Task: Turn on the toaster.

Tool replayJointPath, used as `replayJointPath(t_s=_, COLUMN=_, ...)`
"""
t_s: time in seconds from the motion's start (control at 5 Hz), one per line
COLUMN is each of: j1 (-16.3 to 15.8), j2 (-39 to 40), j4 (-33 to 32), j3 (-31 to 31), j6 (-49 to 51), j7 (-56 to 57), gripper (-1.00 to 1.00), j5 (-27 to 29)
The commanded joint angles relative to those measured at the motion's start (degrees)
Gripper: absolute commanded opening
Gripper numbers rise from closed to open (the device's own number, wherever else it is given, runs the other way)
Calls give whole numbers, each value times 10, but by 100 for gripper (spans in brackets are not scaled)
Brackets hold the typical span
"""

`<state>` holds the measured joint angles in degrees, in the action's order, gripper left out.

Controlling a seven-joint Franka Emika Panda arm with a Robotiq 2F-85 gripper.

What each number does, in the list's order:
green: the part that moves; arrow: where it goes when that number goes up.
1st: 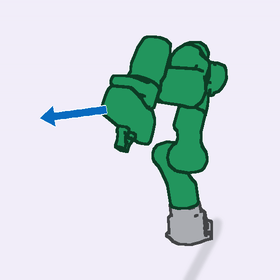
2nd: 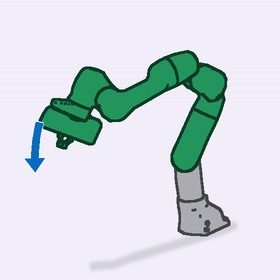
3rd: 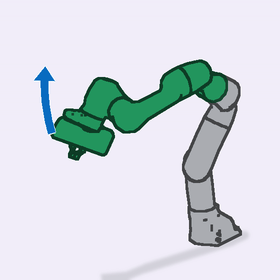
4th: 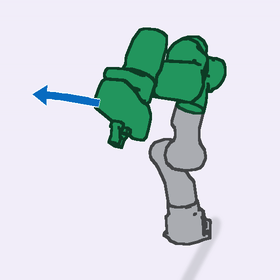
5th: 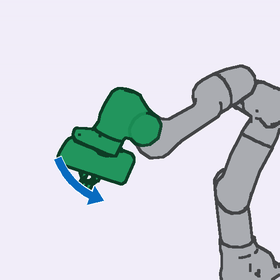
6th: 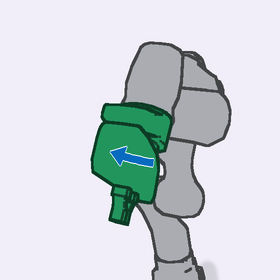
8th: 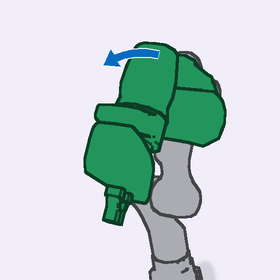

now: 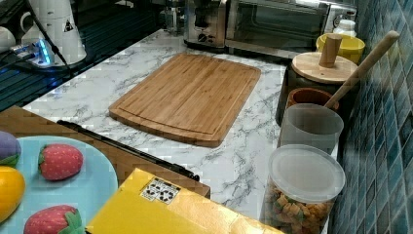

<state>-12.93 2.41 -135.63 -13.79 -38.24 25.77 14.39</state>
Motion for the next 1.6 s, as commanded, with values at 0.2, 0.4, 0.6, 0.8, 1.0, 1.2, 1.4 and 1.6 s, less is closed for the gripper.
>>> replayJointPath(t_s=0.2, j1=-34, j2=99, j4=-74, j3=16, j6=-72, j7=-83, gripper=-100, j5=-51)
replayJointPath(t_s=0.4, j1=-22, j2=100, j4=-74, j3=5, j6=-72, j7=-85, gripper=-100, j5=-54)
replayJointPath(t_s=0.6, j1=-25, j2=100, j4=-73, j3=8, j6=-72, j7=-85, gripper=-100, j5=-53)
replayJointPath(t_s=0.8, j1=-42, j2=99, j4=-73, j3=24, j6=-71, j7=-81, gripper=-100, j5=-48)
replayJointPath(t_s=1.0, j1=-29, j2=99, j4=-73, j3=12, j6=-72, j7=-84, gripper=-100, j5=-52)
replayJointPath(t_s=1.2, j1=-27, j2=99, j4=-74, j3=10, j6=-72, j7=-84, gripper=-100, j5=-53)
replayJointPath(t_s=1.4, j1=-30, j2=99, j4=-74, j3=13, j6=-72, j7=-83, gripper=-100, j5=-52)
replayJointPath(t_s=1.6, j1=-32, j2=99, j4=-74, j3=15, j6=-72, j7=-83, gripper=-100, j5=-51)
